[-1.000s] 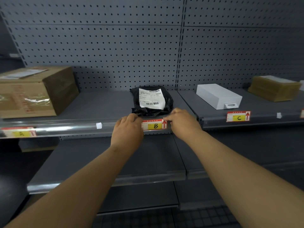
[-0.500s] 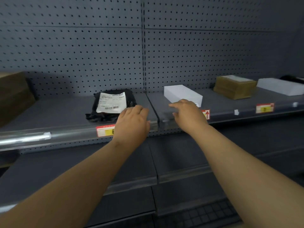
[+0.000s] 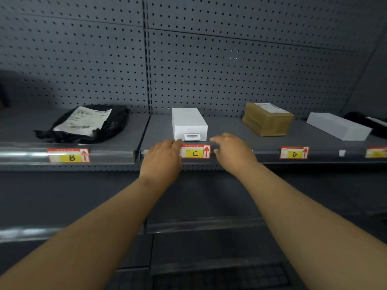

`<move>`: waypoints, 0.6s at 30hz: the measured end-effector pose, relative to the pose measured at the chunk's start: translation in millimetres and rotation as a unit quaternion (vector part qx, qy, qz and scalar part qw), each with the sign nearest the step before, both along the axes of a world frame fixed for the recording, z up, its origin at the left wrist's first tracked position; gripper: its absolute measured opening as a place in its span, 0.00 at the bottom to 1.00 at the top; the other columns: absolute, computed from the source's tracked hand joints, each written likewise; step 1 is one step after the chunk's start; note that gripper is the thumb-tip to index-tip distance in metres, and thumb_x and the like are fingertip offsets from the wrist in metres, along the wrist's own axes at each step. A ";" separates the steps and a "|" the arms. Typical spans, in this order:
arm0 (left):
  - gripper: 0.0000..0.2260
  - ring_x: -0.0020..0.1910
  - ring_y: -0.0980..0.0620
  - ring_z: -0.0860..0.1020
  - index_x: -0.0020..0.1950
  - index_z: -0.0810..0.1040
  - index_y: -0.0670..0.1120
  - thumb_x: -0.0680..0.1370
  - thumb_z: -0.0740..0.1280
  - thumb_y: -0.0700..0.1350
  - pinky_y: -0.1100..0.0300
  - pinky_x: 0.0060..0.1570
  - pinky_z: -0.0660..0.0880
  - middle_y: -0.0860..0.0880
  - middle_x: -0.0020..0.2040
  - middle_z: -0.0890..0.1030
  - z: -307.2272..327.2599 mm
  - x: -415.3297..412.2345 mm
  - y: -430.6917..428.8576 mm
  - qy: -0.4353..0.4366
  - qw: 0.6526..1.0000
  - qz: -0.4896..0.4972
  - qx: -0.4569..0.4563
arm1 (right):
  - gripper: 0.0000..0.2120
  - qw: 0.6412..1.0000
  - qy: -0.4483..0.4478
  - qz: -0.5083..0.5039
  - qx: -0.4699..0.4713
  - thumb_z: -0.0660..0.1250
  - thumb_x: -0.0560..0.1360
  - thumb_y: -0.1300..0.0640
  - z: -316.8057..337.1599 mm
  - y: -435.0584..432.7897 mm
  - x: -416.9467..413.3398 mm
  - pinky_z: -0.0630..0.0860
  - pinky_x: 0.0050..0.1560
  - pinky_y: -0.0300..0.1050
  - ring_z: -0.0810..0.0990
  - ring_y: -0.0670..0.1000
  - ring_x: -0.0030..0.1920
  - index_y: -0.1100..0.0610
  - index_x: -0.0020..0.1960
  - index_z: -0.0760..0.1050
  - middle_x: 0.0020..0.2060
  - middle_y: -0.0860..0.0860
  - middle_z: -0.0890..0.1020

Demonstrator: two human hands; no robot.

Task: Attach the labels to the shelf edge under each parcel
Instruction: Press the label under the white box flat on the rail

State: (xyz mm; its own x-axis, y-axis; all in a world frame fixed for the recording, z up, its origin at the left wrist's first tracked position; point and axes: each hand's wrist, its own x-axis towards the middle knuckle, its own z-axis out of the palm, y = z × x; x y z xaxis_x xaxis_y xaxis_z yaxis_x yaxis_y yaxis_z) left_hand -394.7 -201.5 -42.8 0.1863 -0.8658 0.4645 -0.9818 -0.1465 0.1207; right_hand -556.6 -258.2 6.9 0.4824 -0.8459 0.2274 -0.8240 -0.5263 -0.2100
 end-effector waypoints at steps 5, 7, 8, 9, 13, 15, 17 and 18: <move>0.18 0.58 0.44 0.73 0.68 0.68 0.46 0.77 0.61 0.41 0.54 0.57 0.68 0.45 0.61 0.74 -5.3 -3.6 -2.8 -0.014 1.000 0.019 0.003 | 0.17 0.999 0.008 0.035 -0.003 0.62 0.76 0.64 -11.6 -8.8 1.2 0.75 0.56 0.52 0.75 0.57 0.58 0.56 0.63 0.72 0.59 0.55 0.74; 0.18 0.58 0.44 0.73 0.67 0.69 0.45 0.77 0.61 0.41 0.53 0.57 0.68 0.45 0.61 0.75 -5.9 -2.9 -2.3 -0.020 1.000 0.016 0.005 | 0.16 0.999 0.015 0.046 -0.014 0.62 0.76 0.65 -16.1 -10.5 1.7 0.76 0.53 0.51 0.75 0.57 0.57 0.56 0.63 0.73 0.57 0.55 0.75; 0.17 0.57 0.43 0.73 0.66 0.70 0.45 0.77 0.62 0.41 0.53 0.57 0.68 0.44 0.61 0.75 -6.4 -2.8 -2.2 -0.021 1.000 0.014 0.005 | 0.16 0.998 0.017 0.049 -0.020 0.61 0.76 0.65 -18.4 -11.7 1.3 0.75 0.51 0.51 0.76 0.56 0.56 0.56 0.63 0.73 0.57 0.55 0.75; 0.17 0.57 0.43 0.73 0.66 0.70 0.44 0.77 0.62 0.42 0.53 0.57 0.68 0.44 0.61 0.75 -6.6 -2.4 -2.2 -0.022 1.000 0.012 0.004 | 0.16 0.998 0.020 0.051 -0.025 0.61 0.76 0.65 -20.2 -12.7 0.9 0.75 0.50 0.50 0.76 0.56 0.56 0.56 0.62 0.73 0.57 0.54 0.74; 0.15 0.56 0.43 0.74 0.63 0.72 0.44 0.76 0.62 0.40 0.53 0.56 0.69 0.44 0.60 0.76 -6.2 -0.4 -2.9 -0.017 1.000 0.007 -0.005 | 0.16 0.998 0.019 0.050 -0.028 0.61 0.75 0.66 -23.2 -15.4 1.4 0.77 0.49 0.50 0.75 0.56 0.55 0.56 0.61 0.74 0.57 0.53 0.74; 0.14 0.56 0.43 0.74 0.62 0.73 0.44 0.76 0.61 0.40 0.53 0.55 0.69 0.44 0.59 0.76 -5.9 -0.9 -3.1 -0.011 1.000 0.003 -0.010 | 0.16 0.998 0.012 0.050 -0.026 0.62 0.74 0.67 -23.0 -16.1 1.7 0.78 0.50 0.52 0.76 0.56 0.54 0.56 0.59 0.75 0.56 0.53 0.74; 0.14 0.54 0.44 0.75 0.62 0.73 0.44 0.76 0.61 0.40 0.53 0.54 0.69 0.44 0.58 0.77 -6.8 -0.1 -2.9 -0.014 1.000 0.001 -0.011 | 0.15 0.998 0.004 0.049 -0.026 0.62 0.74 0.67 -23.4 -16.2 2.2 0.78 0.51 0.53 0.76 0.56 0.53 0.56 0.58 0.76 0.55 0.53 0.75; 0.14 0.54 0.44 0.75 0.62 0.73 0.44 0.77 0.62 0.40 0.53 0.53 0.69 0.44 0.58 0.77 -7.6 0.6 -2.7 -0.015 1.000 0.001 -0.012 | 0.14 0.999 0.001 0.048 -0.026 0.62 0.74 0.67 -23.3 -16.0 2.6 0.78 0.51 0.54 0.77 0.56 0.52 0.56 0.57 0.76 0.54 0.54 0.75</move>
